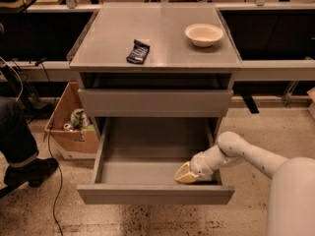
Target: Open middle drawer
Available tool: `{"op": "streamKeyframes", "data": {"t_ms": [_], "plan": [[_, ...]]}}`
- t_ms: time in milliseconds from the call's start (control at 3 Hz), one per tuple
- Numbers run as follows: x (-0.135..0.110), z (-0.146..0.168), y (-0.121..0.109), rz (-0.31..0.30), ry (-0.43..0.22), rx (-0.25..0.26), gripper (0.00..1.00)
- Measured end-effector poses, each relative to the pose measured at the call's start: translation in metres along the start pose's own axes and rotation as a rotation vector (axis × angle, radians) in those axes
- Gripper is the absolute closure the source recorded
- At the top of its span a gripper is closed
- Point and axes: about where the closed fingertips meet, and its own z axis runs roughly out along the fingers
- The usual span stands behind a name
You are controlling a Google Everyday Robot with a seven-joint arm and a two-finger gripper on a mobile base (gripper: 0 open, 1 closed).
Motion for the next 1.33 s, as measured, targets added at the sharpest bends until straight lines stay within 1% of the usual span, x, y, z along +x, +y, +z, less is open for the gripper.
{"op": "streamKeyframes", "data": {"t_ms": [333,667,1000,1333], "plan": [[0.01,-0.001,0.03,-0.011,0.021,-0.088,1.0],[0.016,-0.003,0.054,-0.02,0.034,-0.164,1.0],[0.017,-0.012,0.063,-0.003,-0.014,-0.128,1.0],[0.014,-0.038,0.055,0.019,-0.1,0.022,1.0]]}}
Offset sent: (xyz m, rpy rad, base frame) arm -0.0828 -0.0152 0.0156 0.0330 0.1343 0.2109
